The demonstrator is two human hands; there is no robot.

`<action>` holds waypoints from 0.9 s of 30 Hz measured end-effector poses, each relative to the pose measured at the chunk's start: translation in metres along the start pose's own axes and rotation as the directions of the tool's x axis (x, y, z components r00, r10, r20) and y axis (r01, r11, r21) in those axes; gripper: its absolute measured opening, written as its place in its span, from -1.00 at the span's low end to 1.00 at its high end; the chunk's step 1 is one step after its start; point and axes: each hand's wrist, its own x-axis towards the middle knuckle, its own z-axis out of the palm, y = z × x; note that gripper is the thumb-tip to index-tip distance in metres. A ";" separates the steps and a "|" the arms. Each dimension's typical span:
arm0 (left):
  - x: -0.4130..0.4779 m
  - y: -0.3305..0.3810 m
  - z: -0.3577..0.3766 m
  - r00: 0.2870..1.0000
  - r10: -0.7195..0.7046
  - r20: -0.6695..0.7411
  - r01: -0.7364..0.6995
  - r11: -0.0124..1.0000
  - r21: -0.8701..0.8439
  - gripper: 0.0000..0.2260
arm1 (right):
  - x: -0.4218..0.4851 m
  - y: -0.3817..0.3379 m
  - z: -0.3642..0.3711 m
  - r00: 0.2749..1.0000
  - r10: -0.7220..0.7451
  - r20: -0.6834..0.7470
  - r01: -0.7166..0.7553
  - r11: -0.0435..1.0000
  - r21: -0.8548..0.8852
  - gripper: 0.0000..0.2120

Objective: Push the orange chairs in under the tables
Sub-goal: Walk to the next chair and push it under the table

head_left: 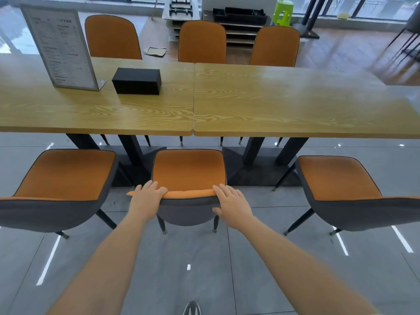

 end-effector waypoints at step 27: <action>0.076 0.574 -0.085 0.772 0.626 -0.115 -0.633 0.773 -0.042 -0.10 | -0.255 0.426 -0.073 0.755 0.626 -0.192 -0.606 0.779 0.160 -0.06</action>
